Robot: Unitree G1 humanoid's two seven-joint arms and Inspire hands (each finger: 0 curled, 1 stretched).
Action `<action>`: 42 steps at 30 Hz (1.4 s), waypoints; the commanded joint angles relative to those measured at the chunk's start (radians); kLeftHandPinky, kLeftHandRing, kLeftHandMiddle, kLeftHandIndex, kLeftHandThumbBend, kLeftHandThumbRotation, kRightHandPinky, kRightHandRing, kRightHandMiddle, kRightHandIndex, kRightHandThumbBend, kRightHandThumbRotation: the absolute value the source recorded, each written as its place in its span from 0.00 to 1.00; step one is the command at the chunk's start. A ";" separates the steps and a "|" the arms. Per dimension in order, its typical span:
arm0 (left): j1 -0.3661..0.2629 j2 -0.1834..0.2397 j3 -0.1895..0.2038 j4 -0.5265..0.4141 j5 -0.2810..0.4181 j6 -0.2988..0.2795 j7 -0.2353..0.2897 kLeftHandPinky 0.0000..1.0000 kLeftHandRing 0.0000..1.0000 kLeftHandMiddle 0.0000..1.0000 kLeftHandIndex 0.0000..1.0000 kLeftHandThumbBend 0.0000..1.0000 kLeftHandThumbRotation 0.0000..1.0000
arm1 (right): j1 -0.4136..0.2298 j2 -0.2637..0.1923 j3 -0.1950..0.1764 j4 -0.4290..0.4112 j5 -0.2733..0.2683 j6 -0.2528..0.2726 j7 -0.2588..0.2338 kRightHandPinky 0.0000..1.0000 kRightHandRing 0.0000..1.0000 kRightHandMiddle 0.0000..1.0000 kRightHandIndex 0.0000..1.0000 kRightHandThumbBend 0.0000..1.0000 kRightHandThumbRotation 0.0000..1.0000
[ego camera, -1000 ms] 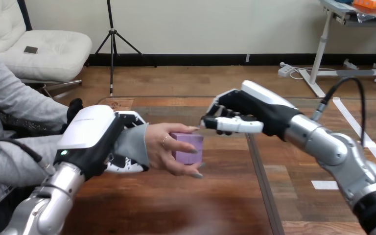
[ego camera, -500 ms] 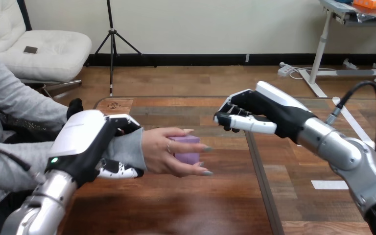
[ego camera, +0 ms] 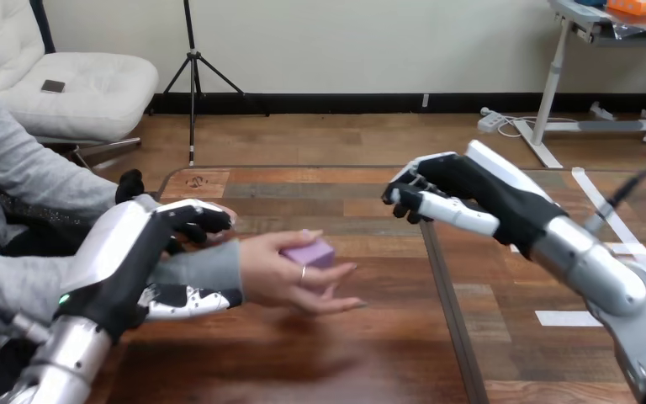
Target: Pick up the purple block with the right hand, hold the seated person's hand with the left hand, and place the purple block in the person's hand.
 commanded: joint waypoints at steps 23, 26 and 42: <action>0.085 -0.074 0.082 0.043 -0.227 -0.312 -0.024 0.60 0.74 0.80 0.79 1.00 0.76 | 0.268 0.075 -0.132 -0.237 0.232 0.041 0.001 0.63 0.69 0.71 0.71 0.79 1.00; 0.091 -0.083 0.088 0.056 -0.230 -0.336 -0.022 0.60 0.75 0.80 0.80 1.00 0.78 | 0.294 0.081 -0.136 -0.254 0.244 0.045 0.005 0.64 0.70 0.71 0.72 0.79 1.00; 0.138 -0.133 0.100 0.099 -0.274 -0.406 -0.031 0.66 0.79 0.84 0.83 1.00 0.86 | 0.418 0.126 -0.143 -0.312 0.263 0.037 -0.016 0.65 0.70 0.72 0.73 0.78 1.00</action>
